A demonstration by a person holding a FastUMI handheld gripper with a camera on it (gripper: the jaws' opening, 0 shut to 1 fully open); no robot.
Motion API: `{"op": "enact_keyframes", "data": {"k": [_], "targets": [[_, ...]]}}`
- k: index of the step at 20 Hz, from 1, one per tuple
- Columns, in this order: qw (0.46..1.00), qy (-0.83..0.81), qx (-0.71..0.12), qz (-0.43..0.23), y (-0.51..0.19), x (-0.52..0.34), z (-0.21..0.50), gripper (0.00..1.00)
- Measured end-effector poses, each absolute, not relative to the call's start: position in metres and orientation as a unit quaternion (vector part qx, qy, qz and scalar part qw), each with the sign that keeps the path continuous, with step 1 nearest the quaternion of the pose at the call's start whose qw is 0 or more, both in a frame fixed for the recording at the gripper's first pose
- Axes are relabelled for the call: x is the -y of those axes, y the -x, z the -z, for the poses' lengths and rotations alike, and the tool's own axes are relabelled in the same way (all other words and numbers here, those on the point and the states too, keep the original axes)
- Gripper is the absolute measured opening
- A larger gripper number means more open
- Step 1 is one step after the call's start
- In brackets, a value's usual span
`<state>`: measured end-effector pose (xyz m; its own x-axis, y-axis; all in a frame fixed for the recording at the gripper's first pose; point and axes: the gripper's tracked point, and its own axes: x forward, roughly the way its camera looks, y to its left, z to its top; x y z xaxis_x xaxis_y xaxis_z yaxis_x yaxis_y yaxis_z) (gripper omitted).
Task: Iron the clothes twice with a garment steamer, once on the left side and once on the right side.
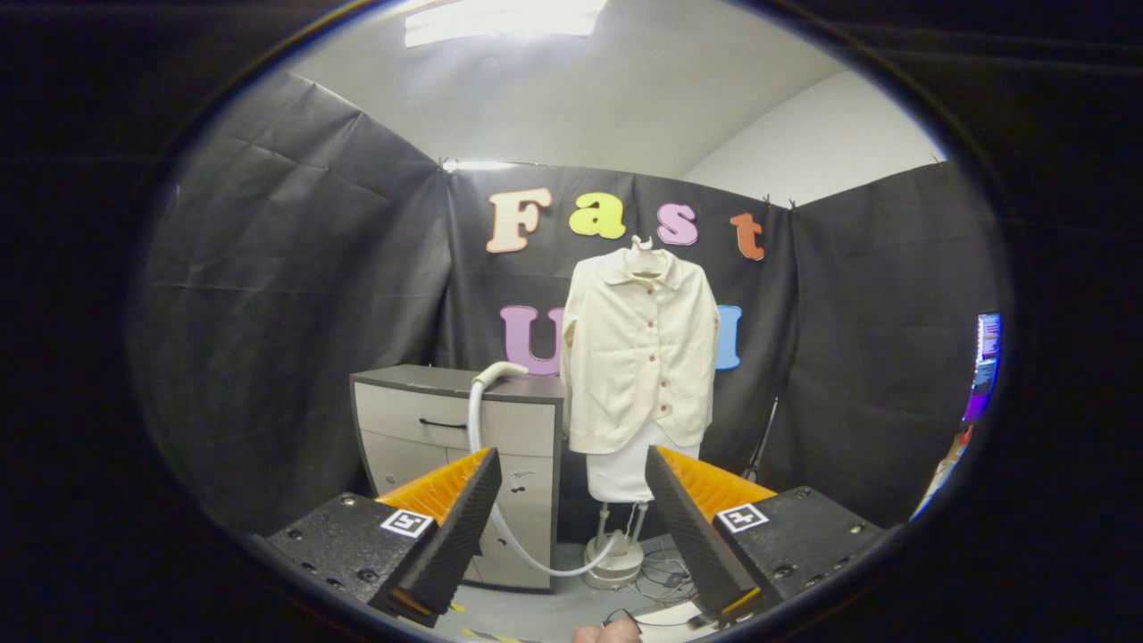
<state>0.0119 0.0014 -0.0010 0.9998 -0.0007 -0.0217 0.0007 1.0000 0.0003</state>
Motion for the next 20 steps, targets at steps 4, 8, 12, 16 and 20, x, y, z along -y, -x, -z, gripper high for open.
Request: {"op": "enact_keyframes", "data": {"k": [4,8,12,16,20], "targets": [[1.0,-0.007,-0.014,-0.005,-0.023,-0.008,0.004,0.99],[1.0,-0.022,-0.019,-0.007,-0.04,-0.018,0.008,0.99],[1.0,-0.015,-0.023,-0.011,-0.068,-0.033,0.009,0.99],[0.999,-0.024,-0.022,-0.012,-0.105,-0.053,0.009,0.99],[0.999,-0.033,-0.021,-0.037,-0.156,-0.077,0.006,0.99]]}}
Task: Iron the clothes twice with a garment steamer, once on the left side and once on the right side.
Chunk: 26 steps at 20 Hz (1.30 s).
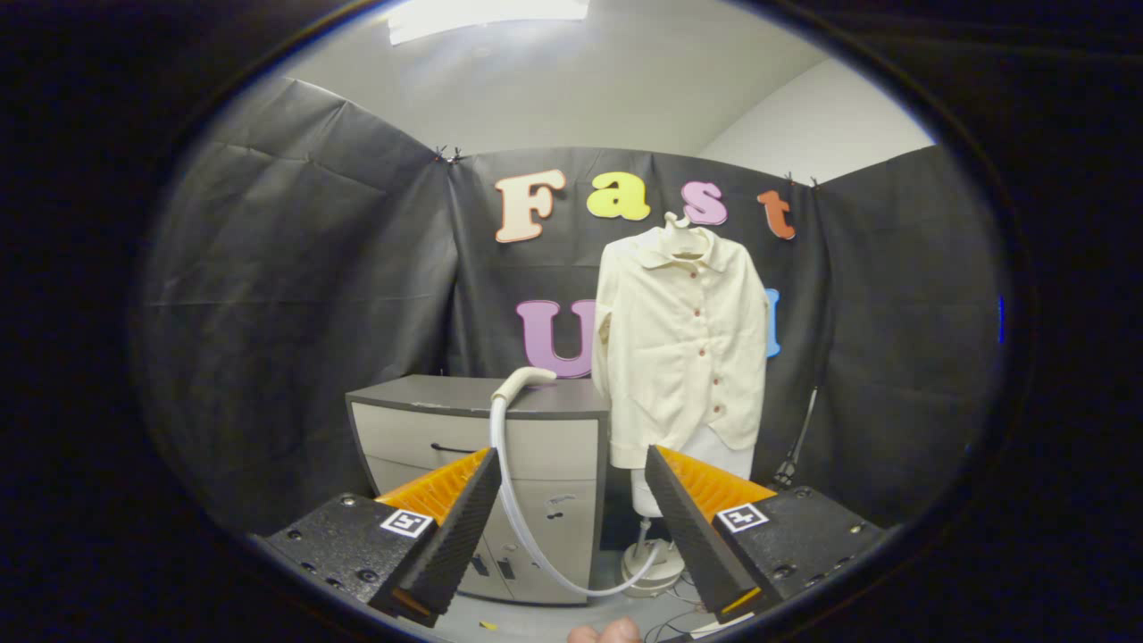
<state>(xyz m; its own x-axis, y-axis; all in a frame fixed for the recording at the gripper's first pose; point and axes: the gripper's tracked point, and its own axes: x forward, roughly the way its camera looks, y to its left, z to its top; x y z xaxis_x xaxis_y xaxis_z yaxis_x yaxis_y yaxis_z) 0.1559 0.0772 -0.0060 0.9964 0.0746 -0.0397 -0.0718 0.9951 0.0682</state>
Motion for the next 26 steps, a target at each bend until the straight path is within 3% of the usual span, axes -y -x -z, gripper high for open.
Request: {"op": "enact_keyframes", "data": {"k": [14,26], "targets": [[0.987,-0.07,-0.013,-0.142,-0.344,-0.141,0.02,0.96],[0.989,-0.065,-0.08,-0.104,-0.482,-0.204,0.029,0.97]]}}
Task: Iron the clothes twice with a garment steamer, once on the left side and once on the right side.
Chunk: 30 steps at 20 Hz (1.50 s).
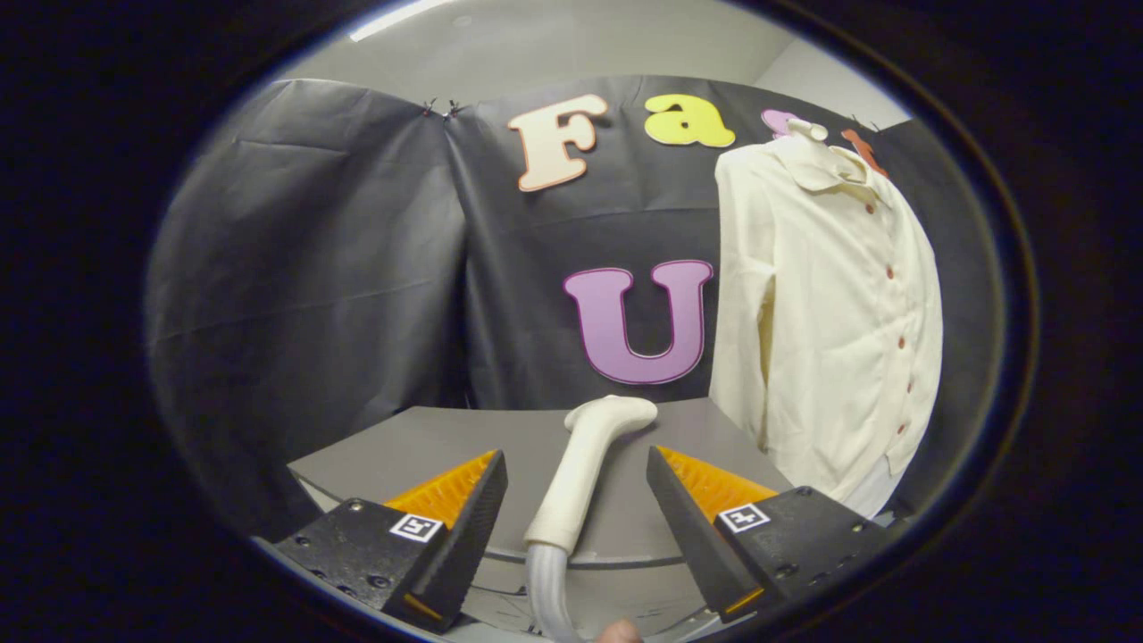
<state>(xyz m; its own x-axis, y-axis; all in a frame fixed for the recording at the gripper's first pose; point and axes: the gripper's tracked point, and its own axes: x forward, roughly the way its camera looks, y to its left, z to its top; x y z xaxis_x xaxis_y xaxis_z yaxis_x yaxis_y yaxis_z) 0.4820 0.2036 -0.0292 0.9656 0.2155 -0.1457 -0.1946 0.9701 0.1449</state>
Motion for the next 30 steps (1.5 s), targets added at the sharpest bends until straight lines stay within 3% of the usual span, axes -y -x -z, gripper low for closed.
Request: {"op": "enact_keyframes", "data": {"k": [6,11,21,30], "targets": [[0.979,-0.044,-0.18,-0.082,-0.527,-0.219,0.066,0.91],[0.963,-0.011,-0.256,-0.082,-0.542,-0.225,0.105,0.63],[0.959,0.01,-0.275,-0.061,-0.541,-0.23,0.102,0.34],[0.964,-0.052,-0.249,-0.073,-0.534,-0.228,0.079,0.25]]}}
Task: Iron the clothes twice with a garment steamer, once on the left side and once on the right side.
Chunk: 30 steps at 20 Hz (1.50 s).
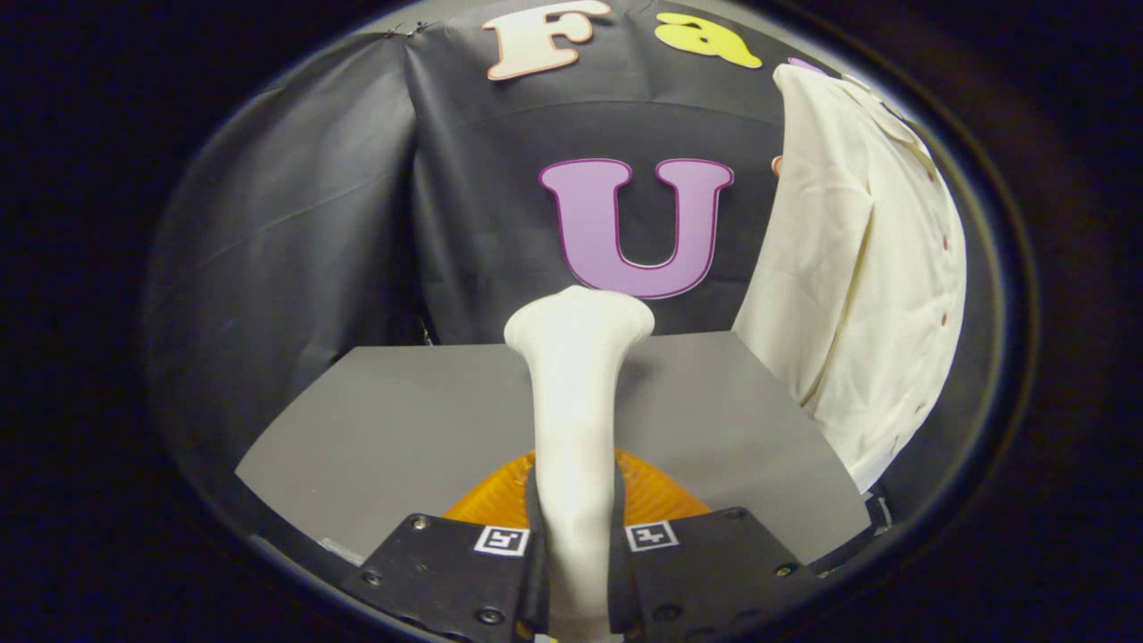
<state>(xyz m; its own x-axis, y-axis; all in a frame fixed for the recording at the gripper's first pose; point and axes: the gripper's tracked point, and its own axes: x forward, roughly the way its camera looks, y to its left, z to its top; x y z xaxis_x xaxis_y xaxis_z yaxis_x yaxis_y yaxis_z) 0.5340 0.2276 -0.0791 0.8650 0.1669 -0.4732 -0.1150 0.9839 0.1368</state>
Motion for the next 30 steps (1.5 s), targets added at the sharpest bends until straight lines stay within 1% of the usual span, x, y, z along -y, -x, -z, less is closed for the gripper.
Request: {"op": "enact_keyframes", "data": {"k": [3,8,11,17,23,30], "targets": [[0.969,-0.076,-0.224,-0.067,-0.528,-0.215,0.059,0.25],[0.977,-0.091,-0.181,-0.066,-0.498,-0.181,0.03,0.24],[0.982,-0.096,-0.152,-0.057,-0.471,-0.144,0.011,0.24],[0.993,-0.07,-0.094,-0.012,-0.434,-0.045,-0.03,0.23],[0.998,-0.04,-0.052,-0.007,-0.45,0.03,-0.06,0.24],[0.997,-0.052,-0.052,-0.011,-0.507,0.079,-0.052,0.24]]}}
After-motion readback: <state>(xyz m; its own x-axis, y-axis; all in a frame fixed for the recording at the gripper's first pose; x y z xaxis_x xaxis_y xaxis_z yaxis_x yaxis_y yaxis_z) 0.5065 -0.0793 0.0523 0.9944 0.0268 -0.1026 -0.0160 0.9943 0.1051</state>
